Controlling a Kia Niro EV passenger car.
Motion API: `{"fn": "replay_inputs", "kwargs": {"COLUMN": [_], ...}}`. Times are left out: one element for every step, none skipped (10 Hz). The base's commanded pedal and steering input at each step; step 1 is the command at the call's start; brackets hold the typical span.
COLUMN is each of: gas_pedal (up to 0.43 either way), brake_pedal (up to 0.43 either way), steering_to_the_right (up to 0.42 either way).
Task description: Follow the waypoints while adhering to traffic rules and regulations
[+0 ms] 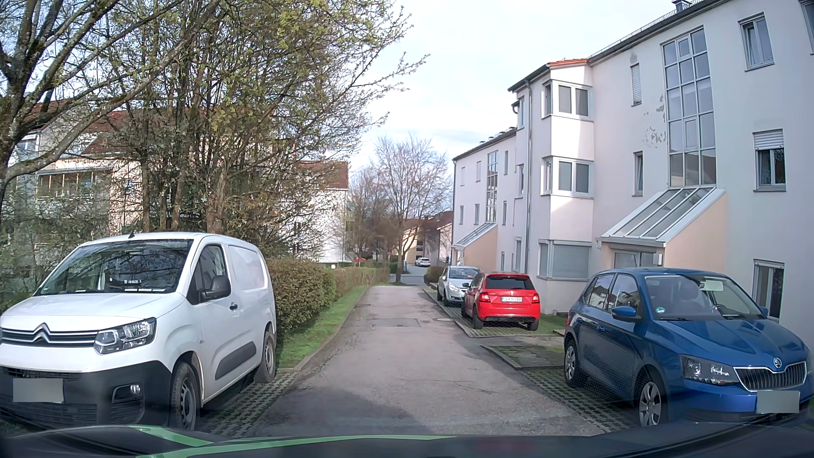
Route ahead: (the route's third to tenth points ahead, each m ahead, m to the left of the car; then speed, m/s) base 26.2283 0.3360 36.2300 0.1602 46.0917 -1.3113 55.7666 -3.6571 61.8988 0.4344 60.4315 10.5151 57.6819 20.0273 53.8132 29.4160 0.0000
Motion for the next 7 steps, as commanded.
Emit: {"fn": "replay_inputs", "kwargs": {"gas_pedal": [0.000,0.000,0.000,0.000,0.000,0.000,0.000], "brake_pedal": [0.287,0.287,0.287,0.287,0.293,0.287,0.293], "steering_to_the_right": [0.009,0.009,0.009,0.009,0.009,0.009,0.009]}}
